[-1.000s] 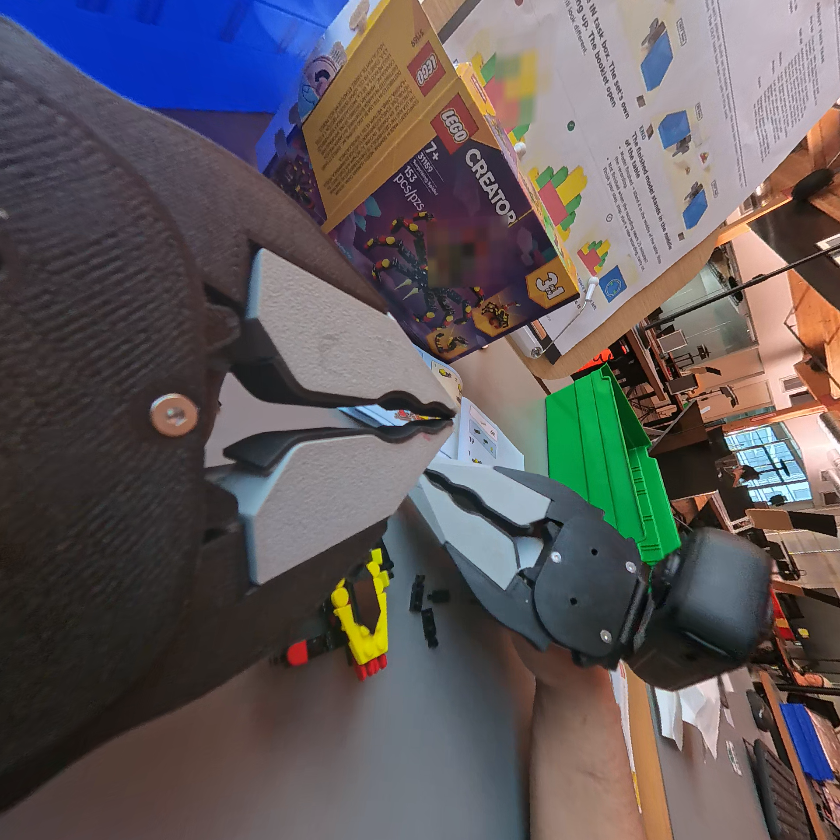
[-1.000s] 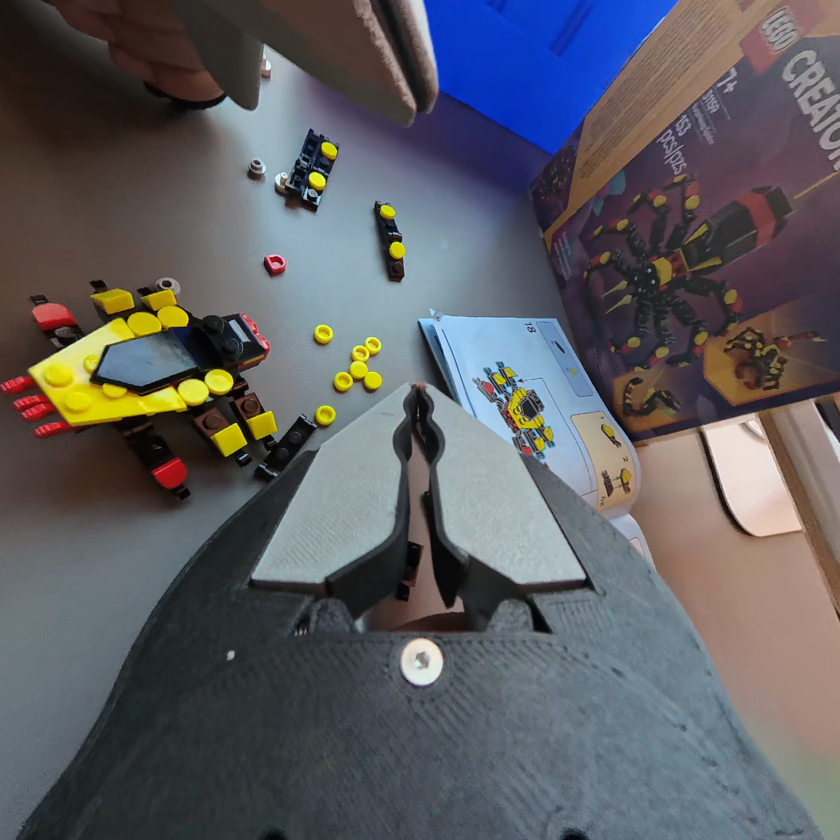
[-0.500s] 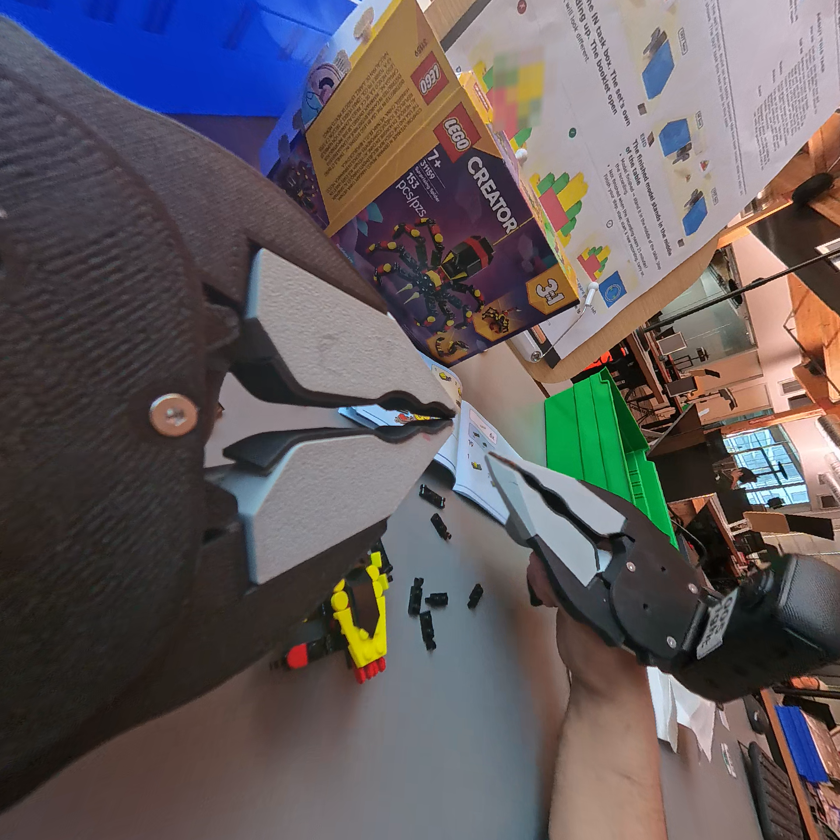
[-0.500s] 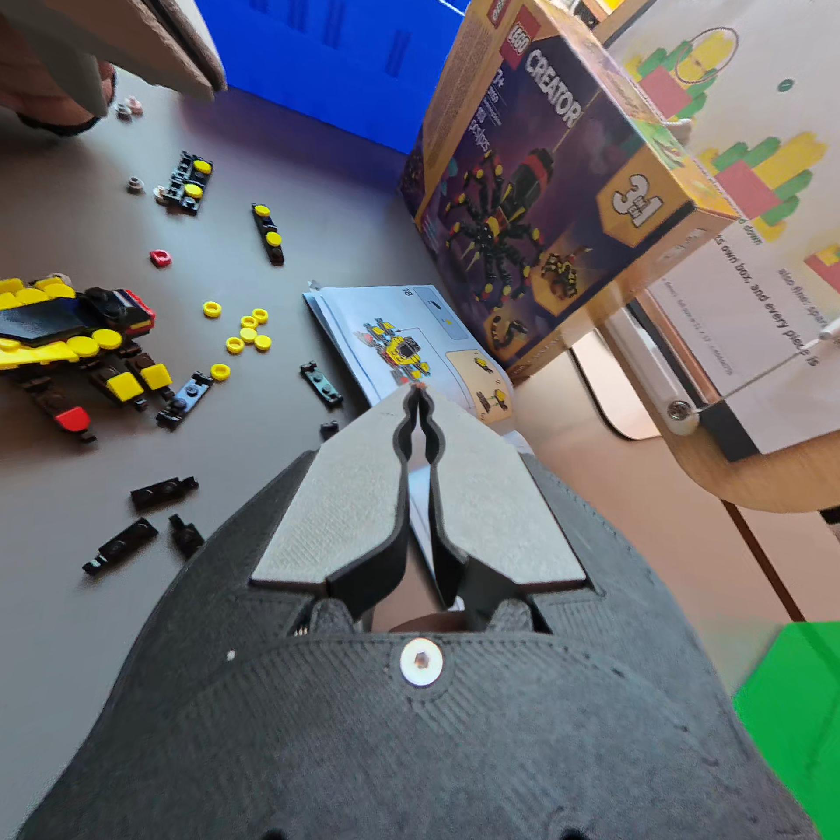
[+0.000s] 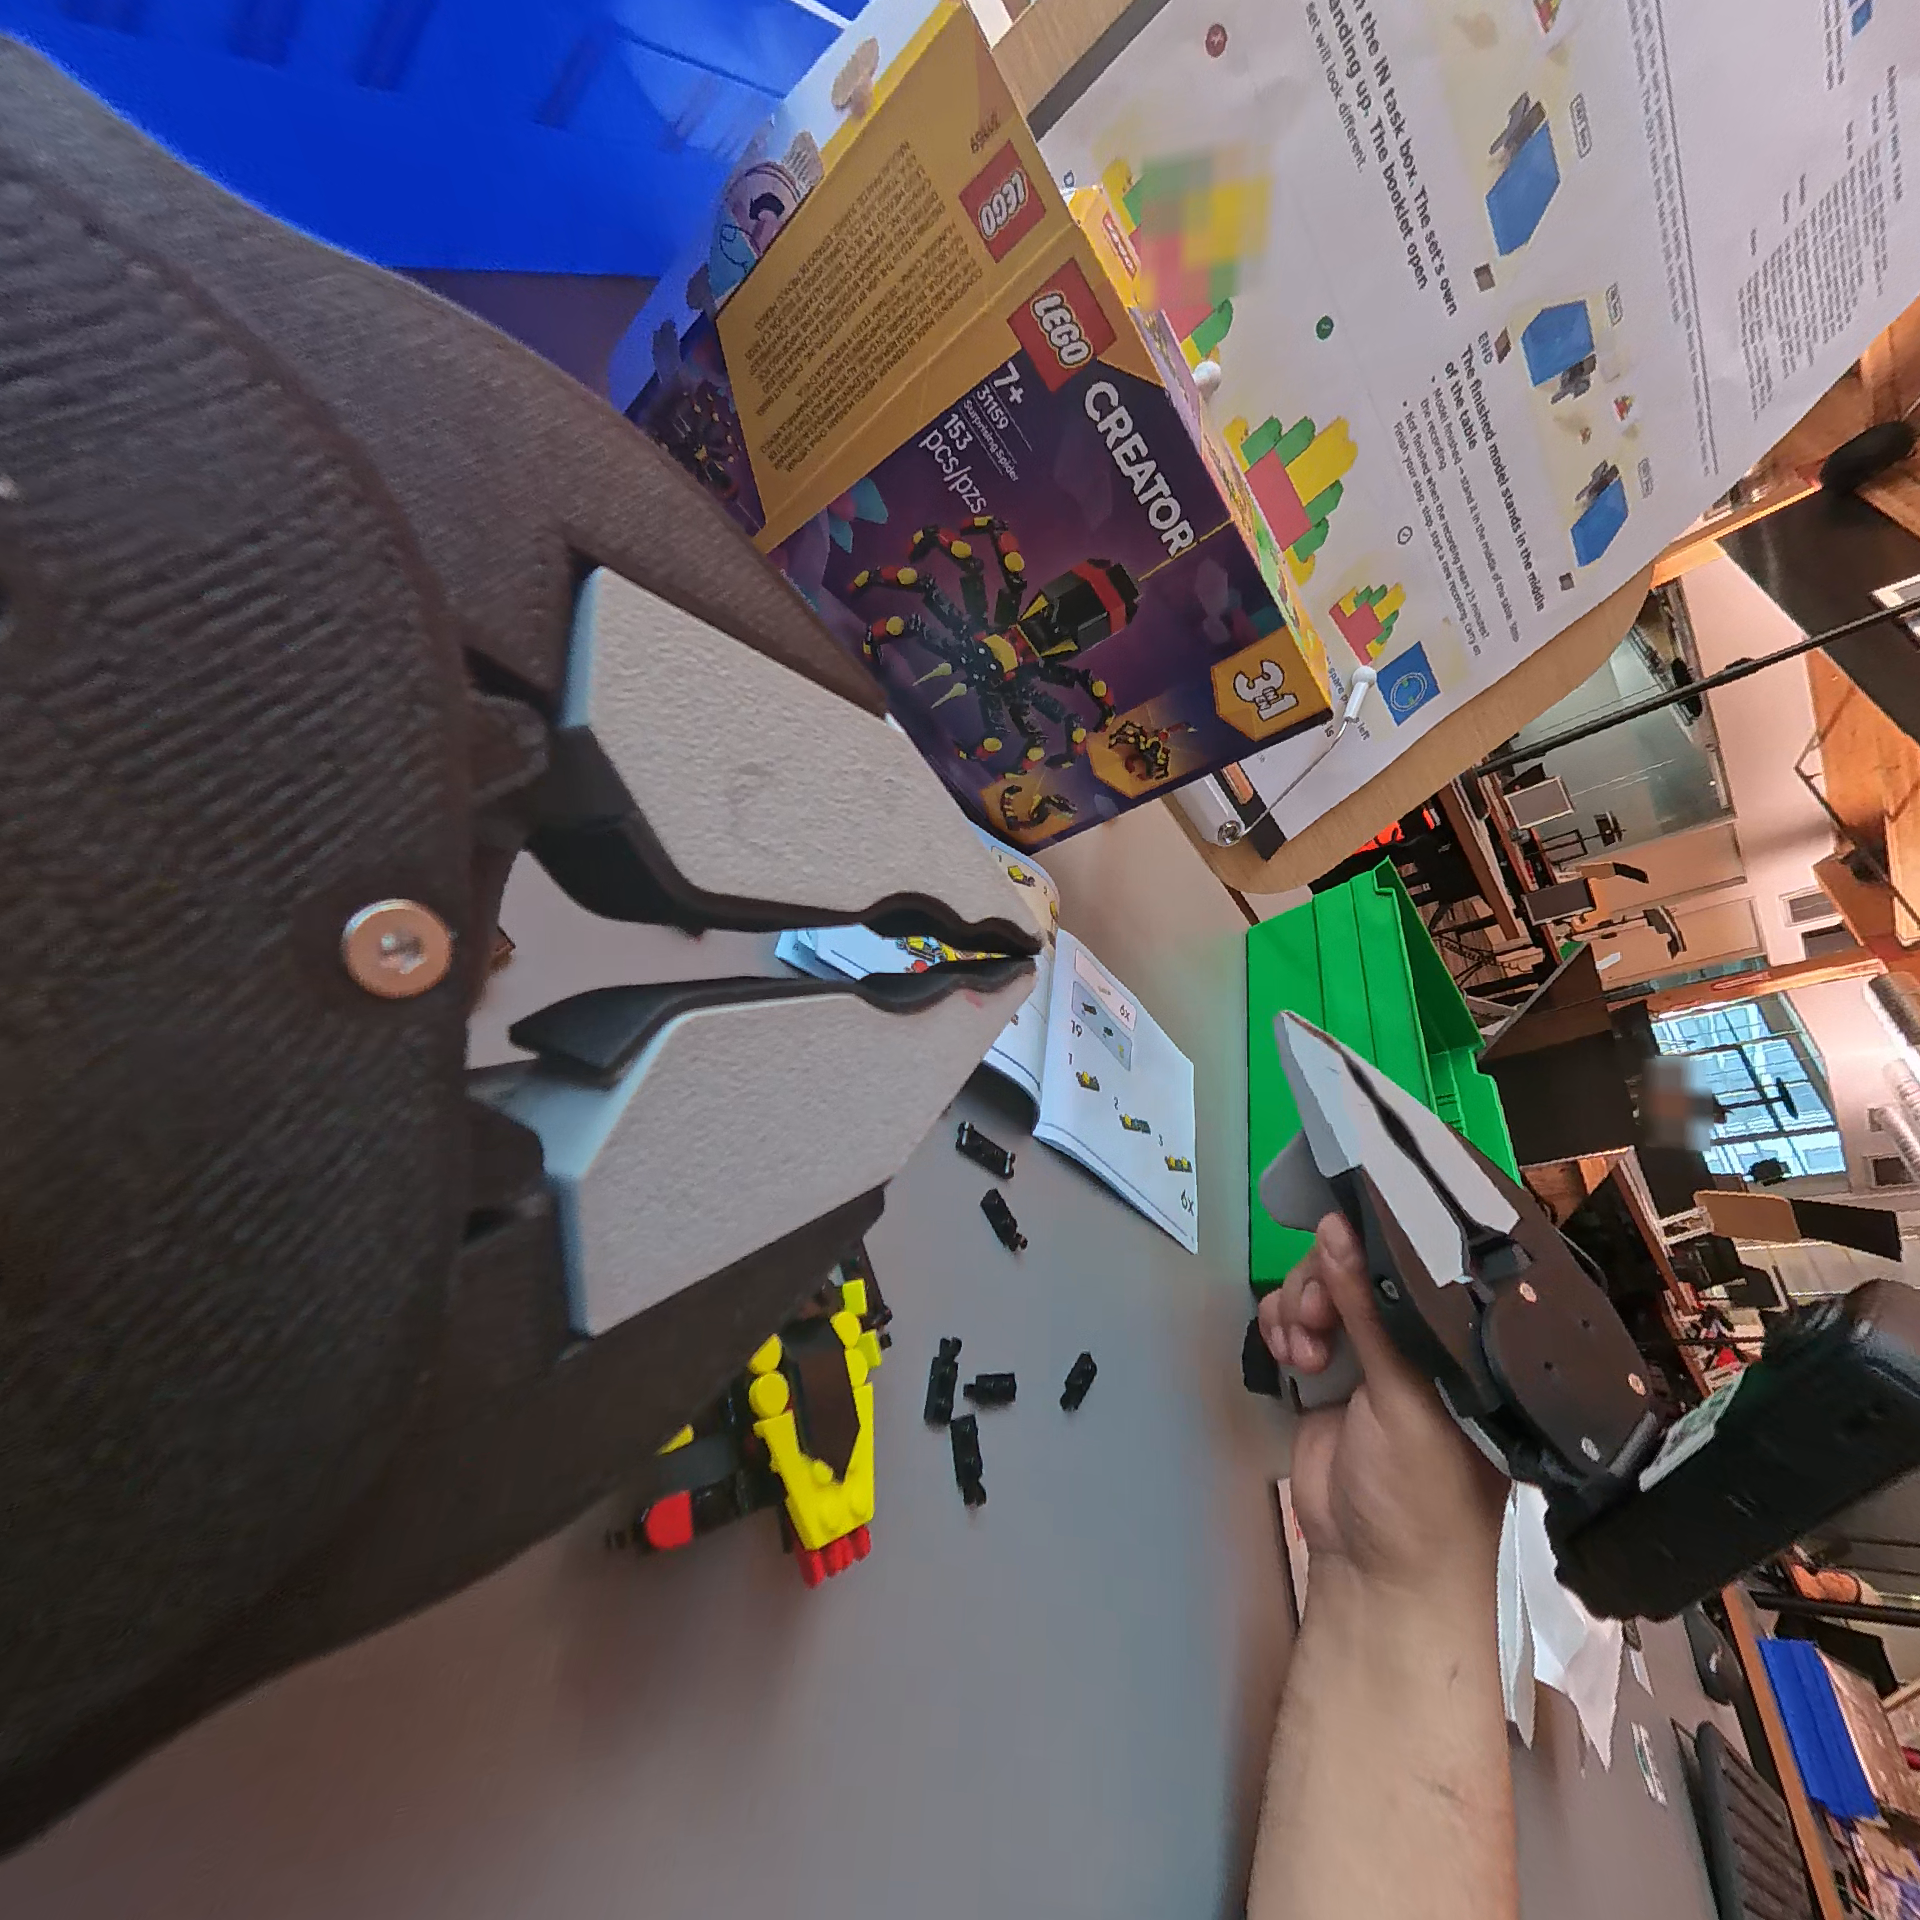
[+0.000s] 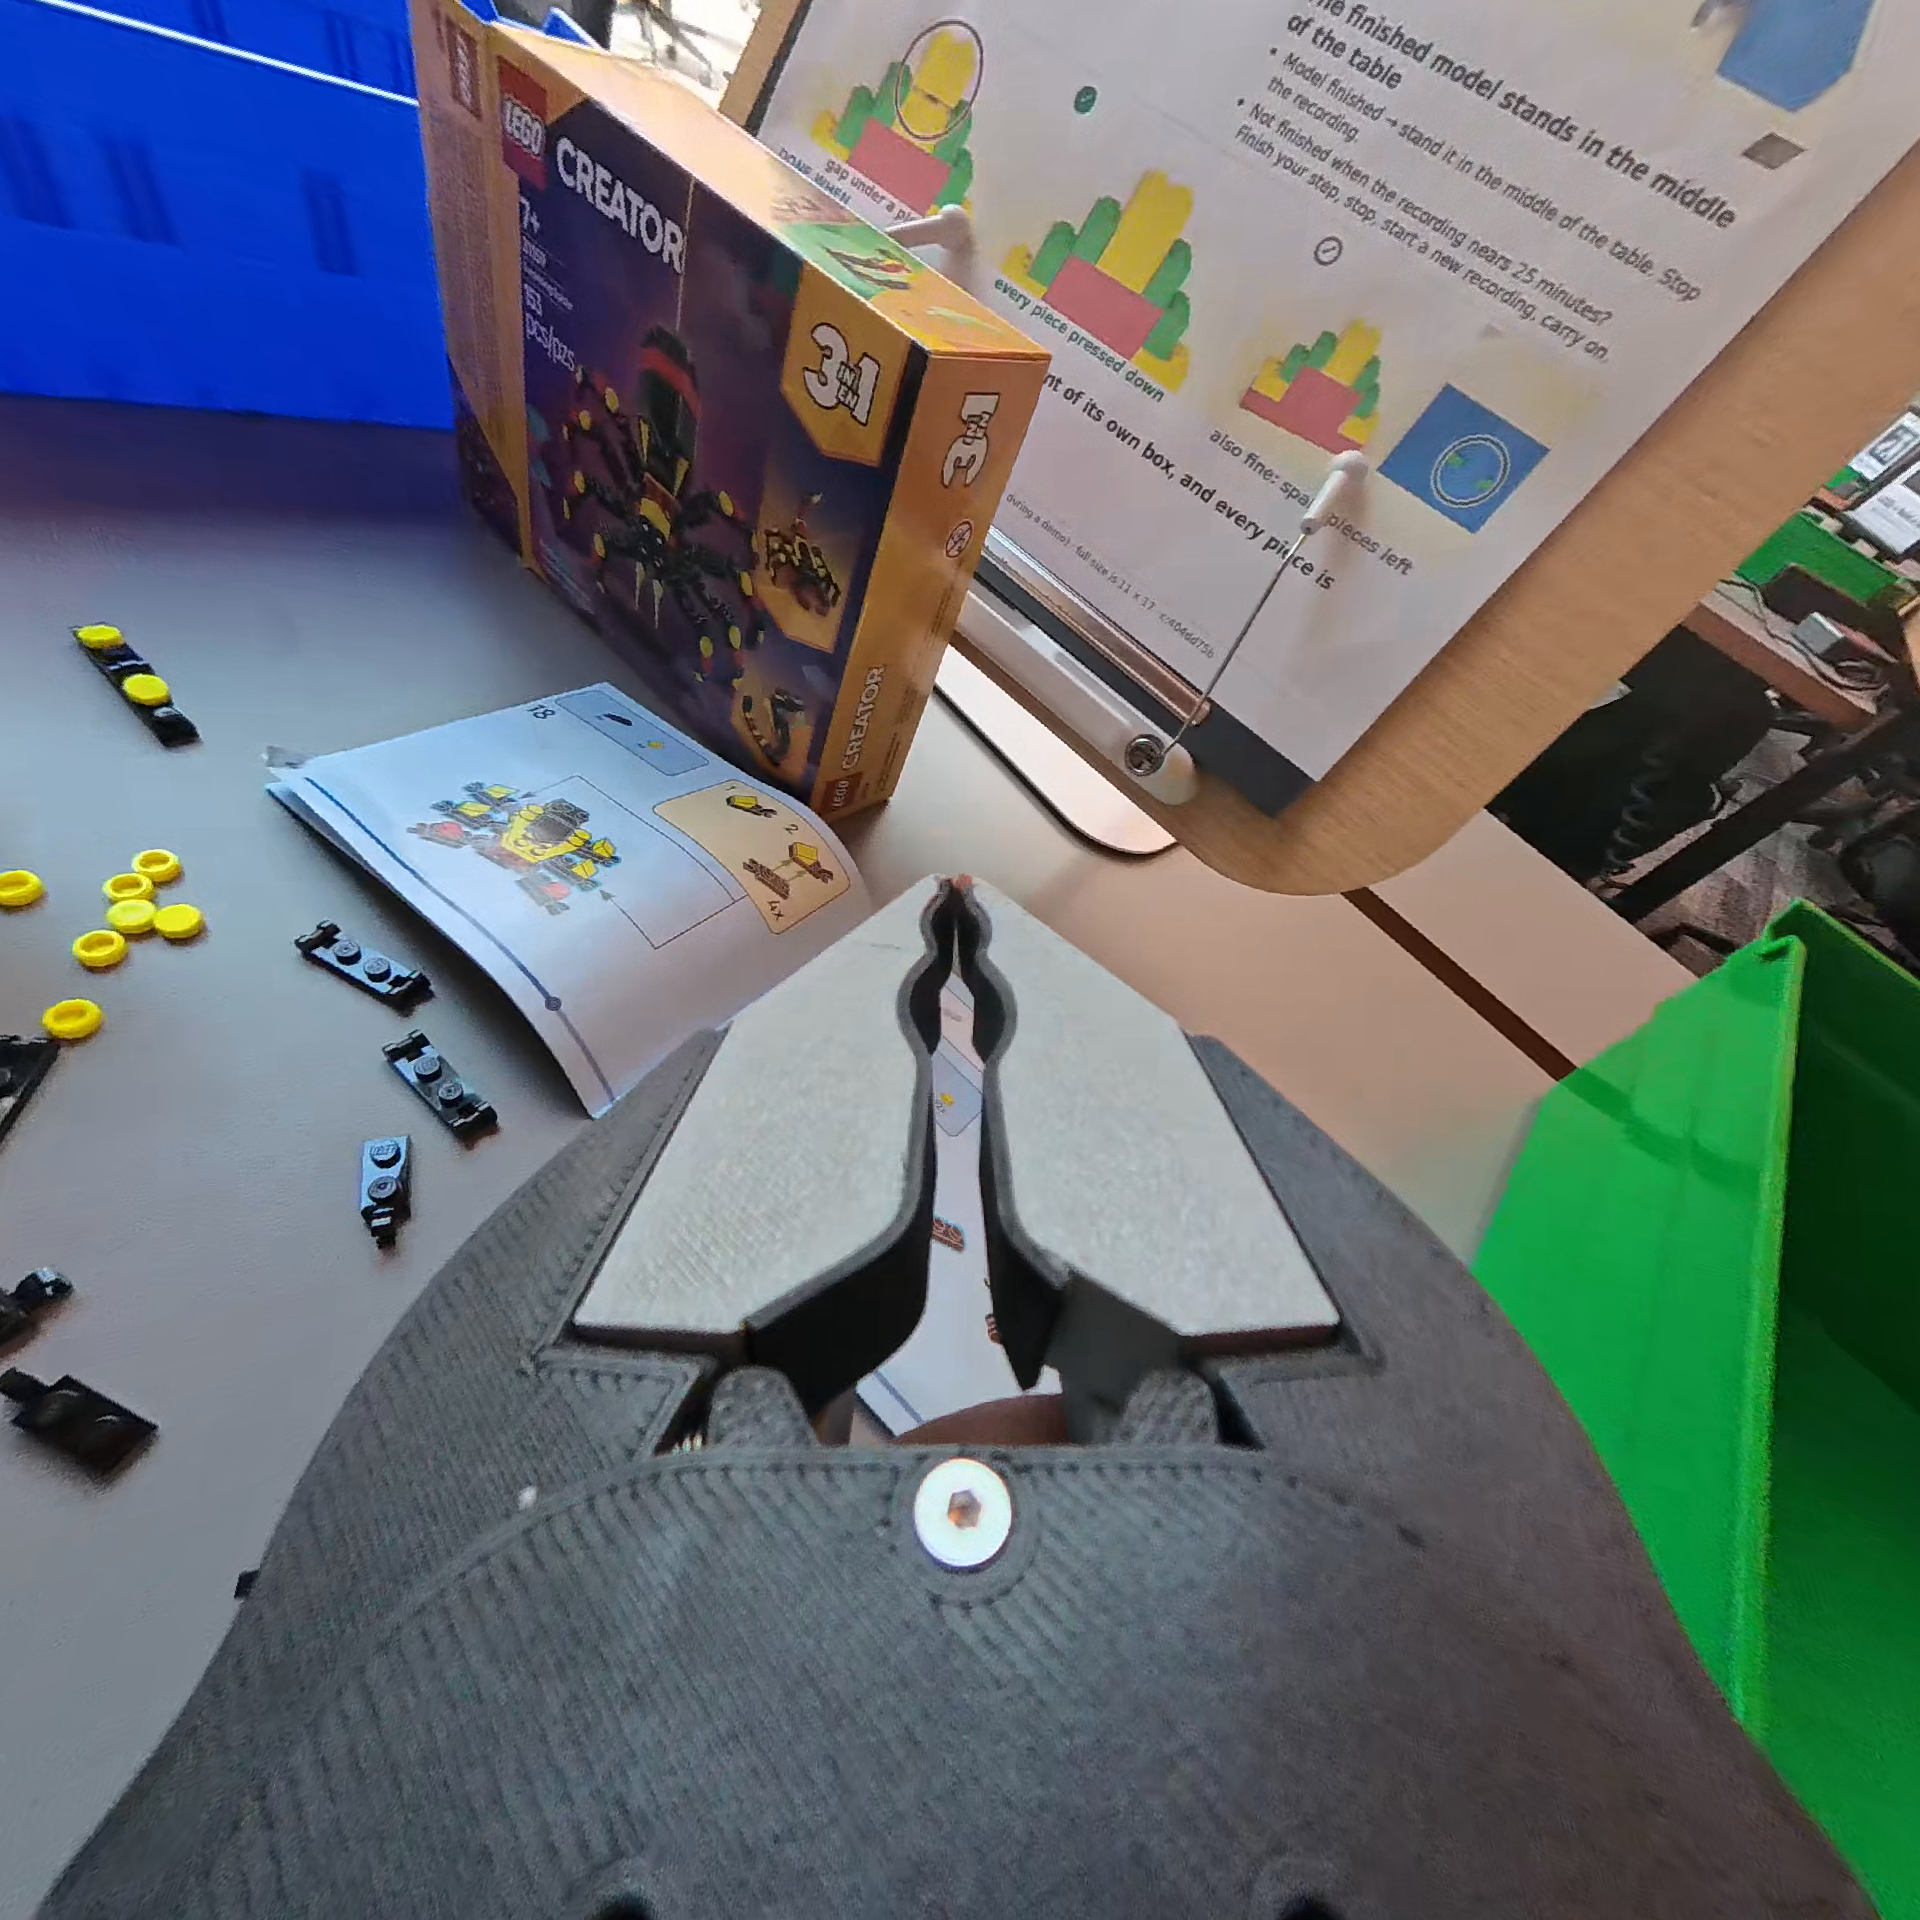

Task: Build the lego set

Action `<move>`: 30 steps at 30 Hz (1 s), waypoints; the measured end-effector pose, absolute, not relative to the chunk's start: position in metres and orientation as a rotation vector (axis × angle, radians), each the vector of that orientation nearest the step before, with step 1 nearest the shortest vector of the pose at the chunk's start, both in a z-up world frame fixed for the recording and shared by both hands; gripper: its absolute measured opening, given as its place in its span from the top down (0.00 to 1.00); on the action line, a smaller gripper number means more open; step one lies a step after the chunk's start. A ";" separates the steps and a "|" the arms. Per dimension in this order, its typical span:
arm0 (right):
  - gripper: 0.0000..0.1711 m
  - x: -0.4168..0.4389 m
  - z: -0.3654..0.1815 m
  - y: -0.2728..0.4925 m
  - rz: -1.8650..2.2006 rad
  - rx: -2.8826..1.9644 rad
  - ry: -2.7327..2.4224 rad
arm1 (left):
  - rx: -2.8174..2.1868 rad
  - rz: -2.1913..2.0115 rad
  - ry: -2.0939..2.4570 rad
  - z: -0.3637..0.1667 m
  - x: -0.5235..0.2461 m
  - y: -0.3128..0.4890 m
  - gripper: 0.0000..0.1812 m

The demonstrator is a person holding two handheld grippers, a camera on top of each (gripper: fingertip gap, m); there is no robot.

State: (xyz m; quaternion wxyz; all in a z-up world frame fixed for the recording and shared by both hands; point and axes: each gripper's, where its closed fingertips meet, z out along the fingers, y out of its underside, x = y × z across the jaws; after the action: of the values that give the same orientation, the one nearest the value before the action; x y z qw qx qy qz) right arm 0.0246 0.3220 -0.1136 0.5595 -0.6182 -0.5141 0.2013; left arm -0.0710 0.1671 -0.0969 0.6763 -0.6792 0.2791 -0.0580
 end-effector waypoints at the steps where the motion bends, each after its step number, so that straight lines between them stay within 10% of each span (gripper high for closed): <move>1: 1.00 0.024 -0.114 0.322 0.467 -1.457 -1.214 | -1.527 -0.131 0.626 -0.097 -0.071 0.167 1.00; 30: 1.00 -0.001 -0.125 0.296 0.584 -1.438 -1.290 | -1.536 -0.131 0.627 -0.098 -0.072 0.168 1.00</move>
State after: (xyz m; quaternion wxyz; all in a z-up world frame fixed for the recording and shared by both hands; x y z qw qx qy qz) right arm -0.0008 0.2964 -0.1254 0.5328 -0.6030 -0.5410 0.2448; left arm -0.0721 0.1683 -0.0984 0.6735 -0.6823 0.2785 -0.0580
